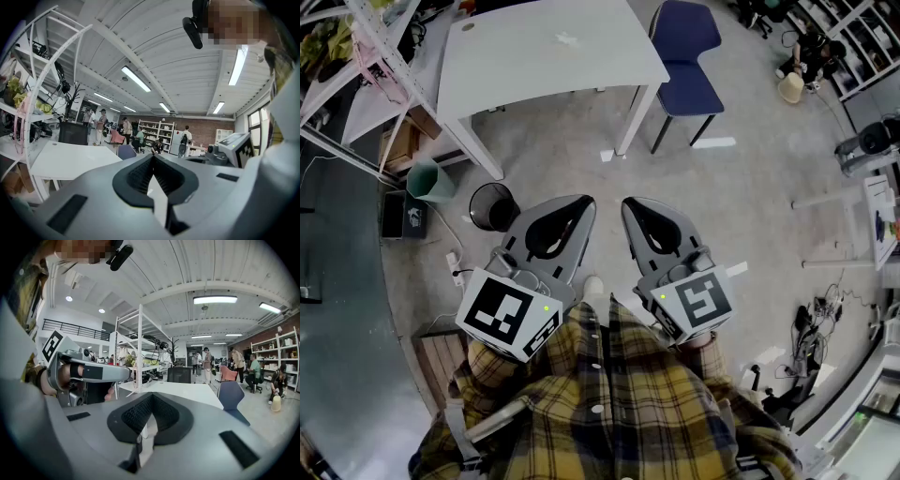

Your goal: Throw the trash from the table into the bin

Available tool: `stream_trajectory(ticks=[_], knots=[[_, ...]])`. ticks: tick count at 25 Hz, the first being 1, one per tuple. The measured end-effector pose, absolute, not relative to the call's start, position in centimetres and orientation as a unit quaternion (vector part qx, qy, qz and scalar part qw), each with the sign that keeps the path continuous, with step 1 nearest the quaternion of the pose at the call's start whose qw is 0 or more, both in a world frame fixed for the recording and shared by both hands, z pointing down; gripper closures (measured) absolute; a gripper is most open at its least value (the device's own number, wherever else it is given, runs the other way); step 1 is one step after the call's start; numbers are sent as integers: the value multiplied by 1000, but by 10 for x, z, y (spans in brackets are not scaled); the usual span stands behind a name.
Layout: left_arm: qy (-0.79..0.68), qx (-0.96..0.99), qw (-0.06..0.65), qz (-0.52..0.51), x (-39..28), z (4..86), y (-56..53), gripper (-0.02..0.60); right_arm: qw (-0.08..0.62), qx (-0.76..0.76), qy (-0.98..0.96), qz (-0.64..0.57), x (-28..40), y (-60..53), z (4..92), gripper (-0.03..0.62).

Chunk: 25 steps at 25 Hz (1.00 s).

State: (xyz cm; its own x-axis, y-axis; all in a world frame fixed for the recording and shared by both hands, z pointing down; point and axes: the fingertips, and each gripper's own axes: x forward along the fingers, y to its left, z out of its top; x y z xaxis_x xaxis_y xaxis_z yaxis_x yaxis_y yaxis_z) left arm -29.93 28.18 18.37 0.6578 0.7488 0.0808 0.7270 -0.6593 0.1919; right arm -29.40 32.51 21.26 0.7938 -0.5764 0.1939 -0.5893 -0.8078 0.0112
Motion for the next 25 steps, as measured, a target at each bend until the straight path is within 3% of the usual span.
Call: stream_trajectory(ticks=[25], knots=[[372,922,61,89,-288,200,305,574,20,939,-331,95,-279,353,232,595]])
